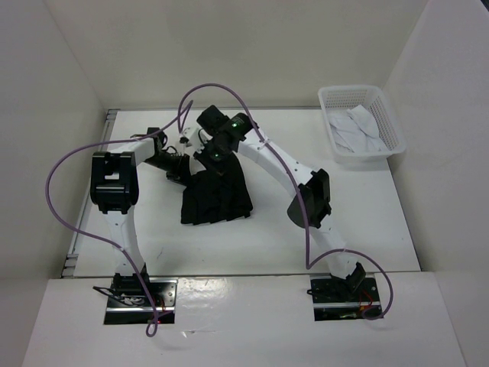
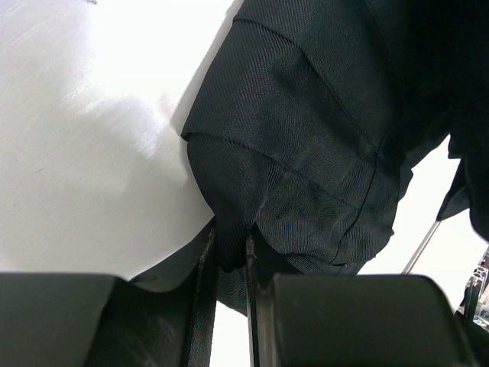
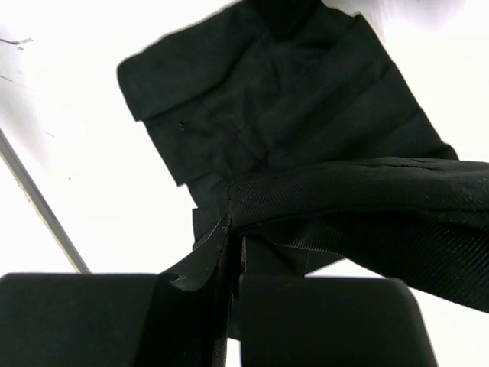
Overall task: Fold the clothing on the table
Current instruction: Fold the skirt
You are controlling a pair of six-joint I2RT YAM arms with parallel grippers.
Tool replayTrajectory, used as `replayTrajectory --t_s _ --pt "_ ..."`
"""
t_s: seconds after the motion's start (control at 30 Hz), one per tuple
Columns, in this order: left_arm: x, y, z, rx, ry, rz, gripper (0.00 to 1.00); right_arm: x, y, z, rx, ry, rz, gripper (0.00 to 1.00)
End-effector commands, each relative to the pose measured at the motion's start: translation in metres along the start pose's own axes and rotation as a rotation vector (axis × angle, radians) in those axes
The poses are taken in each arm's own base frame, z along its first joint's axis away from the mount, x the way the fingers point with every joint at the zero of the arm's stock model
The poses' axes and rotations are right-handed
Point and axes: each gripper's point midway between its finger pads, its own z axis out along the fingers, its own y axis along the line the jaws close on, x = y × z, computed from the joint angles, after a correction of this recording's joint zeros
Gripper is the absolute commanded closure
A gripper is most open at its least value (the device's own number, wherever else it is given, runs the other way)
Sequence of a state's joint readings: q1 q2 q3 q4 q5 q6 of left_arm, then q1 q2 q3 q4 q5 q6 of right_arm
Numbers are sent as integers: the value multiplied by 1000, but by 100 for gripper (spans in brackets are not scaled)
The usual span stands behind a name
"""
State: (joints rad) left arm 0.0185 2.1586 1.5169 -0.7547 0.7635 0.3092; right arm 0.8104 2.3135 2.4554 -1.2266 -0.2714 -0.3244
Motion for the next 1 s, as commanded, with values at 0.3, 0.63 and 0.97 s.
replayTrajectory --t_s 0.3,0.63,0.97 --pt "-2 -5 5 38 -7 -6 79 -30 56 23 -109 -55 -79 95" --pt "-2 -5 5 38 -7 -6 79 -50 69 17 -154 -122 -77 39" --pt "-2 -5 -4 23 -13 -5 34 -58 66 -28 -75 -173 -126 32"
